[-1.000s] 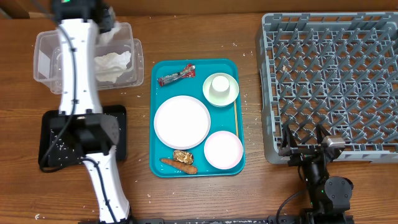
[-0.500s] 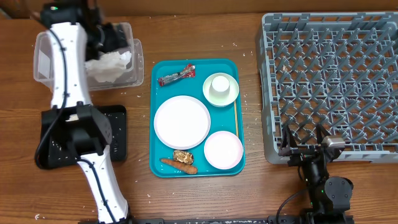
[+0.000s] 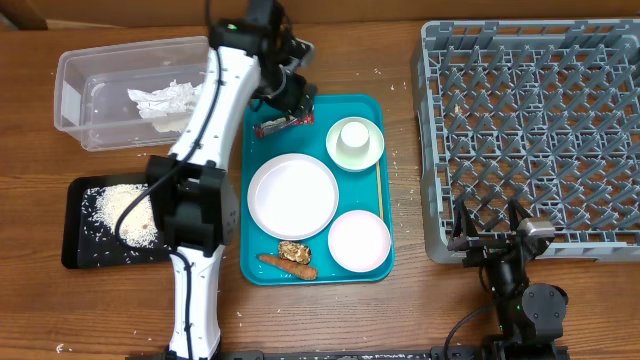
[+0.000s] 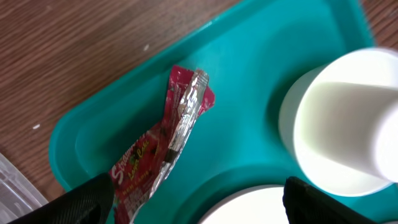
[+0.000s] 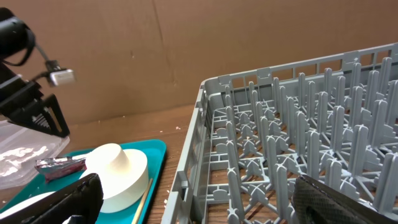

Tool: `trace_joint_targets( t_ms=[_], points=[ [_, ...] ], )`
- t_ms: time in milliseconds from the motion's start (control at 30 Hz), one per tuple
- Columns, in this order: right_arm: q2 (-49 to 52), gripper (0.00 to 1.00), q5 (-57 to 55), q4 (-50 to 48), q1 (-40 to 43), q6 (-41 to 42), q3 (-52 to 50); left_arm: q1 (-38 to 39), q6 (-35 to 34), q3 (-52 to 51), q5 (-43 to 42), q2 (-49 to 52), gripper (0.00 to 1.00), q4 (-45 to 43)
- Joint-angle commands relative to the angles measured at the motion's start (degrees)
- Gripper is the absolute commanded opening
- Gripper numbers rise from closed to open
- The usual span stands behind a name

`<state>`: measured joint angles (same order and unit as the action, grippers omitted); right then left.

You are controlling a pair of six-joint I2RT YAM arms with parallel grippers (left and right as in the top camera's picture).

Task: Sort waste into correct bins and load items into the dishwasher
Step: 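Move the left gripper back and grasp the red snack wrapper, then carry the red wrapper with the left gripper and drop it in the bin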

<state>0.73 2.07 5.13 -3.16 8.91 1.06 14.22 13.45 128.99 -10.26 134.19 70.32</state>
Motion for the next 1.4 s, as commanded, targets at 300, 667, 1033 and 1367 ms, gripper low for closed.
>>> trace_joint_targets(
  t_ms=[300,667,1033,1367],
  points=[
    [-0.57,1.0,-0.48,-0.39,-0.37,-0.39,-0.59,0.42,5.9,-9.09,10.71,0.39,0.74,-3.19],
    [-0.57,1.0,-0.48,-0.37,-0.37,-0.39,-0.59,0.37,5.9,-11.43,10.88,0.42,0.68,-4.66],
    [-0.57,1.0,-0.48,-0.39,-0.37,-0.39,-0.59,0.39,4.96,-16.41,11.52,0.37,0.2,-8.96],
    [-0.57,1.0,-0.48,-0.39,-0.37,-0.39,-0.59,0.44,-7.87,3.19,14.71,-3.3,0.04,-0.96]
  ],
)
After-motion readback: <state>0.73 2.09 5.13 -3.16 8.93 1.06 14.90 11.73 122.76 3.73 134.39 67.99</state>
